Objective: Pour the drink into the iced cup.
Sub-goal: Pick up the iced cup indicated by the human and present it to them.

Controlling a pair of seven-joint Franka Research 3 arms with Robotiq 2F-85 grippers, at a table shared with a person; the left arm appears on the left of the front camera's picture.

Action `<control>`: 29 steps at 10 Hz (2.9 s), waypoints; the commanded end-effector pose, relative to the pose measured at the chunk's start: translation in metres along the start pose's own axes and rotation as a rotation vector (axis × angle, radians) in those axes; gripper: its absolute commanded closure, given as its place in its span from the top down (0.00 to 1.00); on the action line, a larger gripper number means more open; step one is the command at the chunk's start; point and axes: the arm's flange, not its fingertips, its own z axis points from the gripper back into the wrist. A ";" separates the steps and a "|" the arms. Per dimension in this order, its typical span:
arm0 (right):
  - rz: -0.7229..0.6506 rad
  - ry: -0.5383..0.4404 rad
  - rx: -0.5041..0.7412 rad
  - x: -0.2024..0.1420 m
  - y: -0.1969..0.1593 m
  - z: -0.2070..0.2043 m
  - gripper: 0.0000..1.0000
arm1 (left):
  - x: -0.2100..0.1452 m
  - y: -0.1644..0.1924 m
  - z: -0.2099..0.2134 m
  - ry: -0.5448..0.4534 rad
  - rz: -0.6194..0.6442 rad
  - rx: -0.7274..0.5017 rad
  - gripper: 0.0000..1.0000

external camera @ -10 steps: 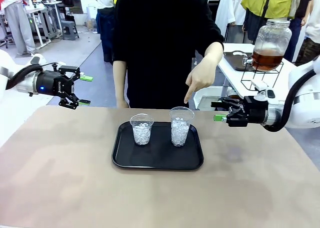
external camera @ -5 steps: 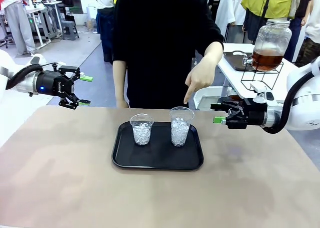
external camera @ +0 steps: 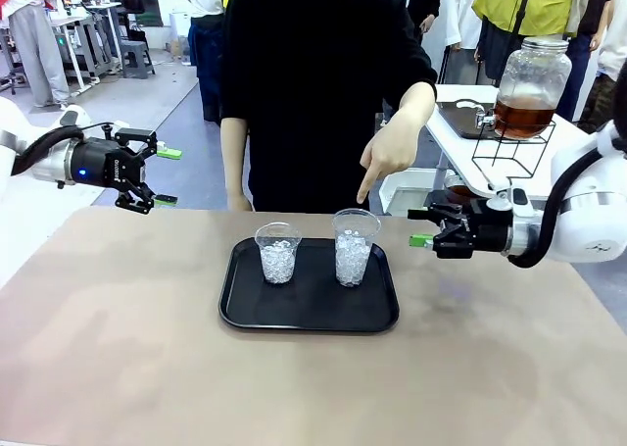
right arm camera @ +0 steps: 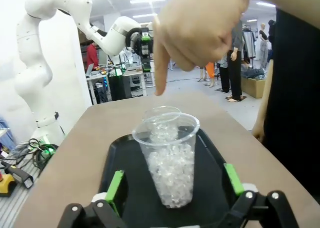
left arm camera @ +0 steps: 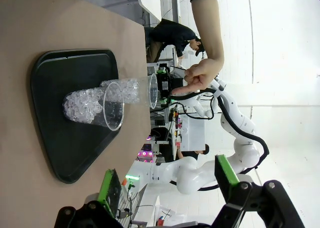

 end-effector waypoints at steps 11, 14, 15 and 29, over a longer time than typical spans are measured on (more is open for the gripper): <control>0.004 0.003 0.111 -0.034 -0.011 -0.062 1.00 | -0.002 -0.001 0.000 -0.005 -0.001 0.003 1.00; -0.002 0.008 0.125 -0.035 -0.010 -0.069 1.00 | -0.002 -0.001 0.000 -0.005 -0.001 0.003 1.00; -0.002 0.009 0.126 -0.036 -0.010 -0.071 1.00 | -0.002 -0.001 0.000 -0.005 -0.001 0.003 1.00; -0.050 0.041 0.136 -0.044 -0.018 -0.116 1.00 | -0.002 -0.001 0.000 -0.005 -0.001 0.003 1.00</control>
